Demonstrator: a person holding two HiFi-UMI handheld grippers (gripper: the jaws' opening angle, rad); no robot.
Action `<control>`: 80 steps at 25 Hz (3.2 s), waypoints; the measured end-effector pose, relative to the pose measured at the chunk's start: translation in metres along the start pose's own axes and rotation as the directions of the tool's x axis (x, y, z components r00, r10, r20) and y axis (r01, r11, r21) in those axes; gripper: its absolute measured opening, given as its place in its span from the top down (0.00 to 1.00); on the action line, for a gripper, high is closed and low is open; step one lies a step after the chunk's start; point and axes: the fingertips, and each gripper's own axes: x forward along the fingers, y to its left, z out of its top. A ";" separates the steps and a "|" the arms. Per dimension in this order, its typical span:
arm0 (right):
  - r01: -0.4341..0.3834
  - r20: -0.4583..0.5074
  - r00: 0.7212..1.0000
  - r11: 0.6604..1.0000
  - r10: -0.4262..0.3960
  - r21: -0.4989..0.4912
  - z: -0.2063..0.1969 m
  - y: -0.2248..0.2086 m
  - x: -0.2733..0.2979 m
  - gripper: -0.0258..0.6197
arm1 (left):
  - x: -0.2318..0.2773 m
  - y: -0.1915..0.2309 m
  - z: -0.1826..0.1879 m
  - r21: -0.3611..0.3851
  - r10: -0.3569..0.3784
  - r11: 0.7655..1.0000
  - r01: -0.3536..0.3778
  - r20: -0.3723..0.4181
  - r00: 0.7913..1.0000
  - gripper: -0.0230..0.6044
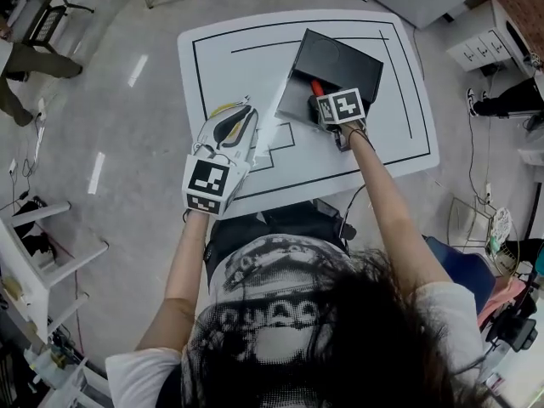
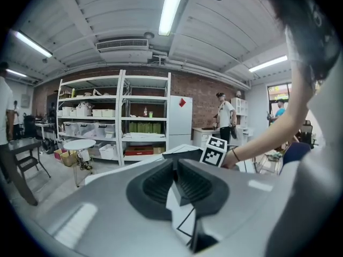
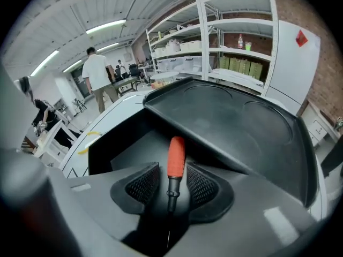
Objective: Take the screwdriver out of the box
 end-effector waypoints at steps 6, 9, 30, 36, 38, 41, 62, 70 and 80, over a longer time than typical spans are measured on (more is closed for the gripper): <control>0.043 -0.014 0.999 0.999 -0.042 0.005 -0.002 -0.006 0.000 0.81 | -0.017 0.005 -0.006 -0.005 0.028 1.000 -0.028 -0.002 1.000 0.96; 0.036 -0.022 0.999 0.998 -0.037 -0.045 -0.003 -0.001 -0.002 0.82 | -0.027 0.007 -0.007 -0.007 0.039 0.999 -0.039 0.001 0.999 0.96; 0.099 0.321 0.945 0.989 -0.059 -0.109 0.055 0.076 -0.128 0.82 | -0.081 0.019 -0.012 0.005 -0.026 1.000 0.026 0.021 0.999 0.96; 0.113 0.423 0.902 0.993 -0.084 -0.045 0.059 0.115 -0.178 0.82 | -0.101 0.023 -0.013 0.015 -0.081 0.997 0.081 0.026 0.996 0.96; 0.116 0.444 0.891 0.993 -0.094 -0.022 0.054 0.133 -0.188 0.82 | -0.110 0.024 -0.014 0.017 -0.099 0.995 0.099 0.030 0.995 0.96; 0.115 0.459 0.882 0.993 -0.108 0.013 0.040 0.158 -0.198 0.82 | -0.122 0.024 -0.019 0.026 -0.141 0.990 0.140 0.030 0.990 0.96; 0.131 0.456 0.867 0.975 -0.200 0.179 -0.066 0.244 -0.251 0.82 | -0.174 -0.037 -0.040 0.040 -0.323 0.946 0.322 0.023 0.946 0.96; 0.116 0.466 0.865 0.977 -0.187 0.179 -0.104 0.246 -0.276 0.82 | -0.184 -0.075 -0.034 0.045 -0.314 0.949 0.312 0.034 0.949 0.96; 0.069 0.482 0.865 0.985 -0.138 0.157 -0.182 0.268 -0.318 0.82 | -0.236 -0.145 -0.042 0.053 -0.267 0.963 0.264 0.041 0.963 0.96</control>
